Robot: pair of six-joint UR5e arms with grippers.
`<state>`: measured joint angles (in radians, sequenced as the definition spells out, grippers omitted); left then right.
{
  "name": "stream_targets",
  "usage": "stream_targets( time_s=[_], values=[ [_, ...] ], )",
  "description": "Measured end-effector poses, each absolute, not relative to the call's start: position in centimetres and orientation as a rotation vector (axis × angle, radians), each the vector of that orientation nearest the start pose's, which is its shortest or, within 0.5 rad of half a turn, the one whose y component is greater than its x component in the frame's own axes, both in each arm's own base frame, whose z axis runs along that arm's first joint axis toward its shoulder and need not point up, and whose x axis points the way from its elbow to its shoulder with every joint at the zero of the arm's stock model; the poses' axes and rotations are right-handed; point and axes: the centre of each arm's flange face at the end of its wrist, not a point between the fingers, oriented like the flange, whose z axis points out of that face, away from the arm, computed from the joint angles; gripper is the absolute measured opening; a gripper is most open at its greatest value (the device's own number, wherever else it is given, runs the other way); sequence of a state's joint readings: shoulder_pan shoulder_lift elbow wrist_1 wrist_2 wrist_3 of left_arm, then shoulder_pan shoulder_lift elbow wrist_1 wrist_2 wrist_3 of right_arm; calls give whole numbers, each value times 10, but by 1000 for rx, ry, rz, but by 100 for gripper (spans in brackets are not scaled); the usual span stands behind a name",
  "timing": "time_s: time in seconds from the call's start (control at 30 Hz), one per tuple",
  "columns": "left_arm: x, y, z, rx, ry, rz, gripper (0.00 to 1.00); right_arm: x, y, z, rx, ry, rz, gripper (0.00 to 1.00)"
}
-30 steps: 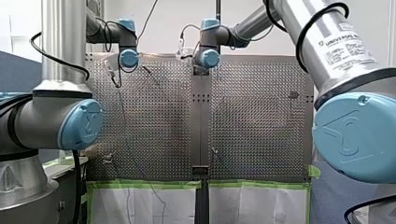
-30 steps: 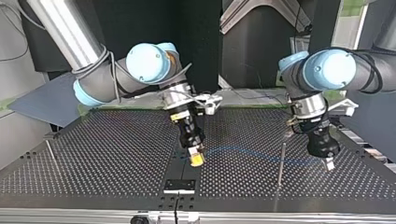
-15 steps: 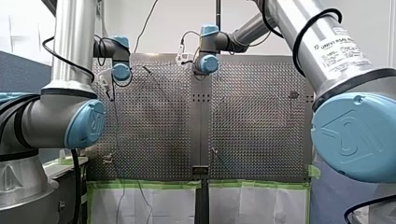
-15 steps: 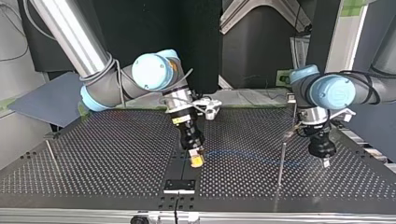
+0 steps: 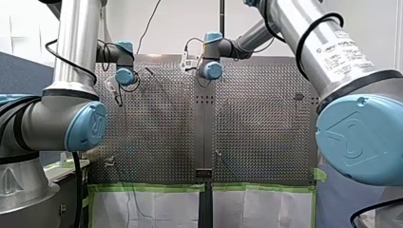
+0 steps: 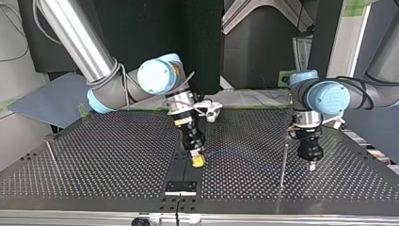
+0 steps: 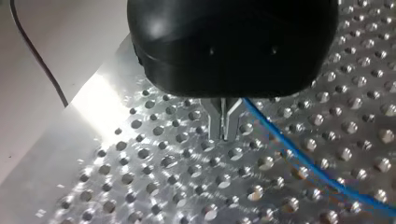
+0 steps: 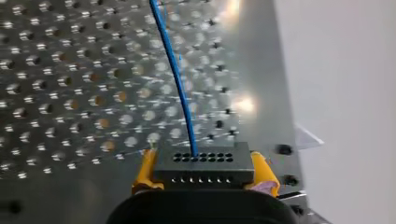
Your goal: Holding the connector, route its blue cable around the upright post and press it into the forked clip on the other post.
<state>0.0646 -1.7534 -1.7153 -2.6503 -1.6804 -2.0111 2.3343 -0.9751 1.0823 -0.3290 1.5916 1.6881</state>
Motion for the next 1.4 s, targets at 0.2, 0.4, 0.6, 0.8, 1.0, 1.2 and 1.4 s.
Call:
stream_targets(
  time_s=[0.2,0.4,0.6,0.8,1.0,1.2,1.4],
  values=[
    [576,-92,354,-408,1390,-273,14,614,-453,378,1530,-789,1946,0],
    [579,-99,342,-363,1428,-301,41,615,-456,351,1594,-817,1888,0],
    [577,-99,337,-372,1446,-298,73,618,-457,315,1663,-855,1809,0],
    [572,-95,328,-425,1447,-306,84,620,-457,281,1721,-884,1725,0],
    [571,-94,326,-439,1447,-312,84,617,-455,249,1741,-904,1686,0],
    [571,-95,326,-440,1446,-314,84,612,-450,227,1744,-909,1680,0],
    [571,-95,326,-443,1446,-322,84,606,-446,209,1735,-922,1671,0]
  ],
)
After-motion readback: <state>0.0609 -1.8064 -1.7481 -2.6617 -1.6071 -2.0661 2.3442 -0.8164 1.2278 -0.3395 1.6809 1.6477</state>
